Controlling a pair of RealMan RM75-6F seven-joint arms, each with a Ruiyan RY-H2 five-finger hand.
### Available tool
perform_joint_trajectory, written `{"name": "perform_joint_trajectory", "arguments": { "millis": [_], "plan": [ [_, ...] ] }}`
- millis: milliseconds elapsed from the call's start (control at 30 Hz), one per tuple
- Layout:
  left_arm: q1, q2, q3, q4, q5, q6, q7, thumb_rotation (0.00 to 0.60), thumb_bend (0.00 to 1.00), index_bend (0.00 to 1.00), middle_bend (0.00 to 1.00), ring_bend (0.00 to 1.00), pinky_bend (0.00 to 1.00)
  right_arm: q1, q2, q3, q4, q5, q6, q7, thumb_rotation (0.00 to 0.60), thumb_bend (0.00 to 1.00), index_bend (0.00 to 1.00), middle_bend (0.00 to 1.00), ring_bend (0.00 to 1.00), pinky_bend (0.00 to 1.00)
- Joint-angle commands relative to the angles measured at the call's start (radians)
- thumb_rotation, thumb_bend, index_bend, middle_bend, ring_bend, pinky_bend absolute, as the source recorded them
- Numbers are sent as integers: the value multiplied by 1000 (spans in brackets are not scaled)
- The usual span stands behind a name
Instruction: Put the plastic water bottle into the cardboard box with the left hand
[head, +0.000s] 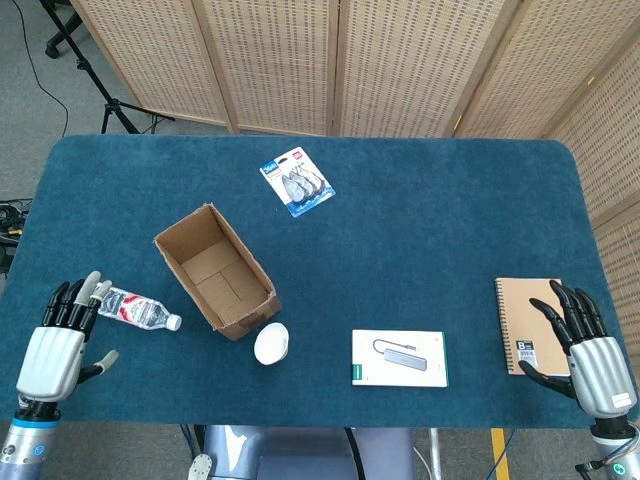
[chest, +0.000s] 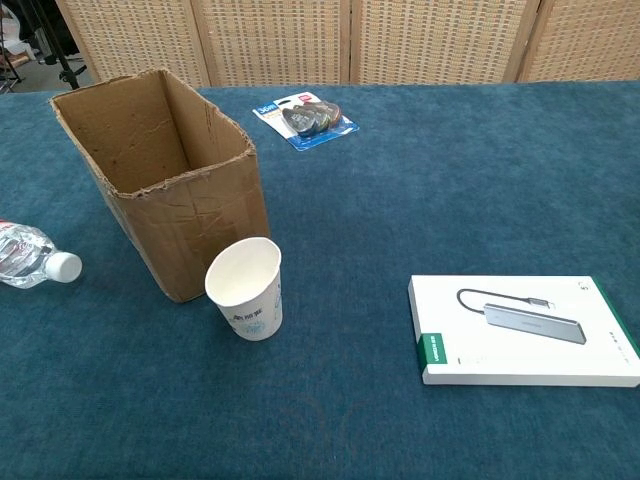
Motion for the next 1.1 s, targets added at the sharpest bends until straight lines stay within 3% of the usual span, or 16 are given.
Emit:
{"name": "perform_joint_trajectory", "arguments": {
  "millis": [33,333,467,600,700,933,1100],
  "plan": [
    [-3,24,3,-12,-12,-19,5,600,82,0,0,0,0,0,0,0,0,0,0,1,600,137,147,0,0,0],
    [-80,209,-10,-83,-98,-197,-78,600,78,0,0,0,0,-2,0,5,1,4,6,4,600,135,147,0,0,0],
    [-97,222,-13,-82,-133,-241,-83,600,78,0,0,0,0,-3,-2,6,3,1,12,2,600,136,147,0,0,0],
    [-108,210,-20,-59,-137,-246,-126,600,78,51,0,0,97,-4,-4,7,6,2,16,6,600,135,147,0,0,0],
    [-117,208,-21,-42,-147,-264,-140,600,78,74,0,0,110,-4,-6,9,10,-1,21,9,600,135,147,0,0,0],
    [-161,233,-17,-59,-221,-389,-137,600,79,77,4,0,110,-4,-9,10,14,-1,23,11,600,135,147,0,0,0],
    [-208,255,-19,-53,-294,-503,-124,600,95,95,74,15,152,-3,-10,11,16,-1,24,12,600,136,147,0,0,0]
  ]
}}
